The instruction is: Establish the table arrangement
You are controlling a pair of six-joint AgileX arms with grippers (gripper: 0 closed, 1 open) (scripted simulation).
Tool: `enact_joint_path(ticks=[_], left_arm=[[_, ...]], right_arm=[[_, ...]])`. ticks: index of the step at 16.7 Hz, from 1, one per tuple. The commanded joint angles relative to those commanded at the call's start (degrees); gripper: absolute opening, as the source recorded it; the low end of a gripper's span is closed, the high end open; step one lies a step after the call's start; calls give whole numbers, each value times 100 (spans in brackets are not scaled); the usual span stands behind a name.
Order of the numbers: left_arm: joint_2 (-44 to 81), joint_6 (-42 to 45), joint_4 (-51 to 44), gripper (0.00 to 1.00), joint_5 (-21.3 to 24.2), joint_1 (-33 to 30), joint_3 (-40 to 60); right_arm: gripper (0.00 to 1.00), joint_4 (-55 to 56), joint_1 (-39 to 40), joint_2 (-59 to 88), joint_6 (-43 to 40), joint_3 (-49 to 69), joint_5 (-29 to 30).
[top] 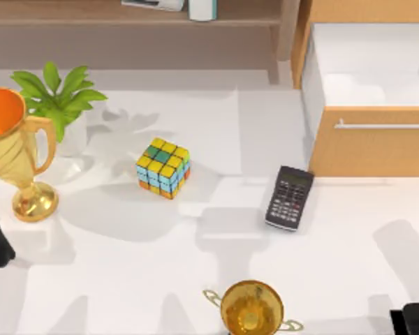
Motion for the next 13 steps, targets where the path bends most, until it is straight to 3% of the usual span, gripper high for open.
enact_joint_path(ticks=[5,13], left_arm=[[0,0,0,100,0,0,0],[0,0,0,100,0,0,0]], right_arm=[[100,1532,127,321,-1082,-24,-74],[100,5518,365,1426,-3947,-286,-130]])
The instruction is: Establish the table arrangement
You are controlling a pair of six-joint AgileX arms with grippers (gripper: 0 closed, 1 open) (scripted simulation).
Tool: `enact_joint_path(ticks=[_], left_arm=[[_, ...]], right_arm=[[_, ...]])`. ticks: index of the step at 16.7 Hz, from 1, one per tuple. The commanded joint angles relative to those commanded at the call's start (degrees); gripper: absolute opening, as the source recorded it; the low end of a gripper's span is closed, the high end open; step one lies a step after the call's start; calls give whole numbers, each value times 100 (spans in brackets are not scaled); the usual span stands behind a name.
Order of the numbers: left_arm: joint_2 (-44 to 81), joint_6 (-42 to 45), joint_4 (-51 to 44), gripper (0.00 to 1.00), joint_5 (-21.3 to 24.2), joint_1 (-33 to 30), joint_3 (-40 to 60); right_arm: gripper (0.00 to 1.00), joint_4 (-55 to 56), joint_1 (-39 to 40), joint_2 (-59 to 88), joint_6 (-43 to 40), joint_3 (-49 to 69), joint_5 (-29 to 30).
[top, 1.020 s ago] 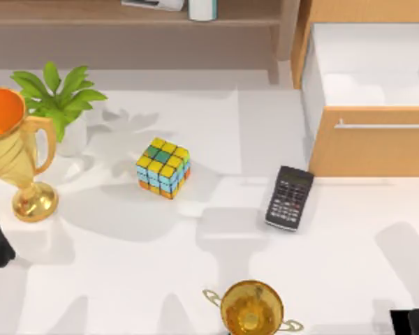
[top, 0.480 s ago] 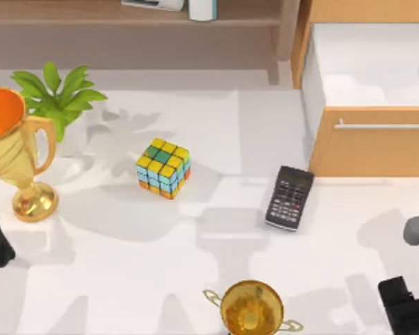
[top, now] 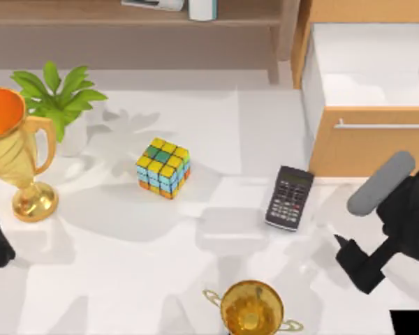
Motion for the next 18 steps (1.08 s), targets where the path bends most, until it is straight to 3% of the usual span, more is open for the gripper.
enact_joint_path(ticks=[10,18], left_arm=[[0,0,0,100,0,0,0],[0,0,0,100,0,0,0]], right_arm=[[100,5189,-31,1856,-3745,-512,589],[100,8078,-349,3188,-5873,-854,1394]])
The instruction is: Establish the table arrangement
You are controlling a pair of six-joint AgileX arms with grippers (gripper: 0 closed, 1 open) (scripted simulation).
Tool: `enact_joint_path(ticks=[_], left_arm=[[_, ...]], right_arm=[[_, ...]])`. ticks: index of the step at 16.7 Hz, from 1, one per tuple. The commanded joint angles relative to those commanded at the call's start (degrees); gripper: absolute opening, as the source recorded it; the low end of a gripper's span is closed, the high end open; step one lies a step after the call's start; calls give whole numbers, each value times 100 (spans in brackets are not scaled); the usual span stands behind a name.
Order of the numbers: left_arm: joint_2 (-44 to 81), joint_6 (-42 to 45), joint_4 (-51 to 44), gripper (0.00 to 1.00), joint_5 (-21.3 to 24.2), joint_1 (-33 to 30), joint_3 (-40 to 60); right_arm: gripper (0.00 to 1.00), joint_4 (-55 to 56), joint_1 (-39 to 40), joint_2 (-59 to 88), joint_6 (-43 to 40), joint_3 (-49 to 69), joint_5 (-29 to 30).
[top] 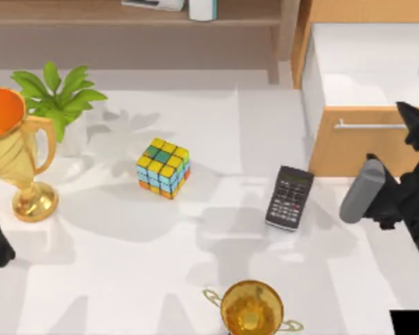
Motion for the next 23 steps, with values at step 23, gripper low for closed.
enact_joint_path(ticks=[23], left_arm=[[0,0,0,100,0,0,0]], right_arm=[[100,860,-498,884,-964,349,447]])
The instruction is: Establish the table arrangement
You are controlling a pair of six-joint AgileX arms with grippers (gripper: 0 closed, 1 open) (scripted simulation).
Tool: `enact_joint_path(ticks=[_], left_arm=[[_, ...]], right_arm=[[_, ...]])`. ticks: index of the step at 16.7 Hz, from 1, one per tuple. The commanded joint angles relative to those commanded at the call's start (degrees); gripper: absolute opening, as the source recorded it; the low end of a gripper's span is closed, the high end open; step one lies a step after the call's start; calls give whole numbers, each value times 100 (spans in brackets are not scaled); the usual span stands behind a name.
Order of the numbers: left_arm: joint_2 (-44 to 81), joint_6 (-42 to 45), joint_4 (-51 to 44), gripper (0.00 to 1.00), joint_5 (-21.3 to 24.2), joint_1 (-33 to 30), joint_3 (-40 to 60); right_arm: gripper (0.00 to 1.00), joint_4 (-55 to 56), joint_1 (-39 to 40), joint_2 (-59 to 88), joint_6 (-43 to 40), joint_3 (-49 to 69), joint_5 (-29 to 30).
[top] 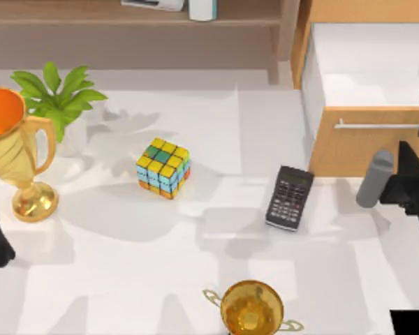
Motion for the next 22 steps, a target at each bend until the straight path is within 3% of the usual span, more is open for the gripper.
enact_joint_path(ticks=[2,15,22], left_arm=[[0,0,0,100,0,0,0],[0,0,0,100,0,0,0],[0,0,0,100,0,0,0]], right_arm=[[100,0,0,0,0,0,0],[2,0,0,0,0,0,0],[0,0,0,0,0,0,0]])
